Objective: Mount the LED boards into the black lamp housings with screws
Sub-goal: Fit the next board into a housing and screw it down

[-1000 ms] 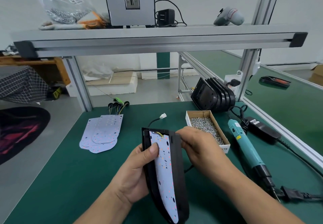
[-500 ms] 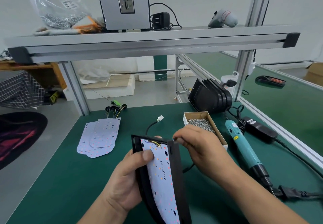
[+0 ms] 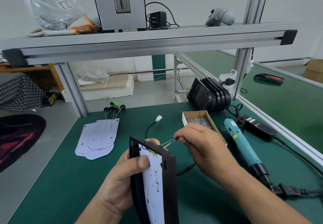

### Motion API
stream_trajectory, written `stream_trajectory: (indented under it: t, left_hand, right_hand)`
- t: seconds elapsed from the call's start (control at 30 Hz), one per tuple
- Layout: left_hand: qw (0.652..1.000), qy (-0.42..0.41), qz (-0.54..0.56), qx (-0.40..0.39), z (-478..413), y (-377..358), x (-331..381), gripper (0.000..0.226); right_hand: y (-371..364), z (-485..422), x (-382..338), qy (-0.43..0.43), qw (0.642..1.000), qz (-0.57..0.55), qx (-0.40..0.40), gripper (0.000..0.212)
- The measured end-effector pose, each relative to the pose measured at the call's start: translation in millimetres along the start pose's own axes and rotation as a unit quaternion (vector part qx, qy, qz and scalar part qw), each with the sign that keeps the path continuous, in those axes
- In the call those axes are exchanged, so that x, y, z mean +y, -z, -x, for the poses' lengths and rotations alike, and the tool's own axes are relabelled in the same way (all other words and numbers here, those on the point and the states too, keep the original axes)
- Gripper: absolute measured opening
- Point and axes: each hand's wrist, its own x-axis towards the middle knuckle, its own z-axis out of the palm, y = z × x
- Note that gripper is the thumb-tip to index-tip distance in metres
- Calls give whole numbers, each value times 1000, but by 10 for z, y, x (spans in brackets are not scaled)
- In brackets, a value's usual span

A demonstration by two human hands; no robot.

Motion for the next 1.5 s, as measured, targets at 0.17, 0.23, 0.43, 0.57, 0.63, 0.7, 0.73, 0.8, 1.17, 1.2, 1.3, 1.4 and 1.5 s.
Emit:
stream_trajectory:
  t: [0.17, 0.23, 0.43, 0.57, 0.63, 0.7, 0.73, 0.8, 1.17, 1.2, 1.3, 1.4, 1.5]
  left_hand:
    - [999, -7, -8, -50, -18, 140, 3, 57]
    - [997, -10, -1, -70, -28, 216, -24, 50]
    - [990, -17, 95, -100, -95, 226, -28, 40]
    - [991, -24, 77, -103, -55, 219, -34, 51]
    - [997, -25, 48, -61, -42, 197, -54, 56]
    - [999, -27, 11, -14, -50, 179, -78, 67]
    - [1000, -28, 3, -4, -56, 170, -85, 74]
    - [1000, -22, 1, 4, -66, 155, -94, 80]
    - [996, -61, -24, 56, -76, 72, -133, 63]
    - [996, -62, -19, 53, -68, 59, -124, 63]
    - [998, -62, 21, 17, -56, 94, -136, 57]
    - [993, -52, 104, -3, -73, 140, -170, 58]
    - [966, 1, 259, -23, -84, 63, -174, 78]
  right_hand:
    - [37, 15, 52, 14, 1000, 4, 19, 24]
    - [43, 28, 42, 18, 1000, -9, 6, 22]
    - [106, 48, -80, 55, 997, -54, -16, 42]
    - [44, 54, -154, 55, 994, -95, -16, 44]
    - [14, 42, -151, 52, 994, -96, -10, 39]
    - [5, 35, -153, 55, 993, -107, -11, 32]
    - [8, 32, -161, 58, 991, -117, -16, 29]
    - [30, 26, -183, 54, 990, -127, -28, 28]
    - [-34, 79, -276, -130, 930, -344, -20, 19]
    - [-51, 85, -288, -137, 920, -368, -20, 20]
    - [-111, 96, -313, -168, 883, -438, -30, 19]
    - [-147, 73, -297, -188, 843, -503, -37, 19]
    - [-156, 63, -264, -201, 807, -554, -38, 28]
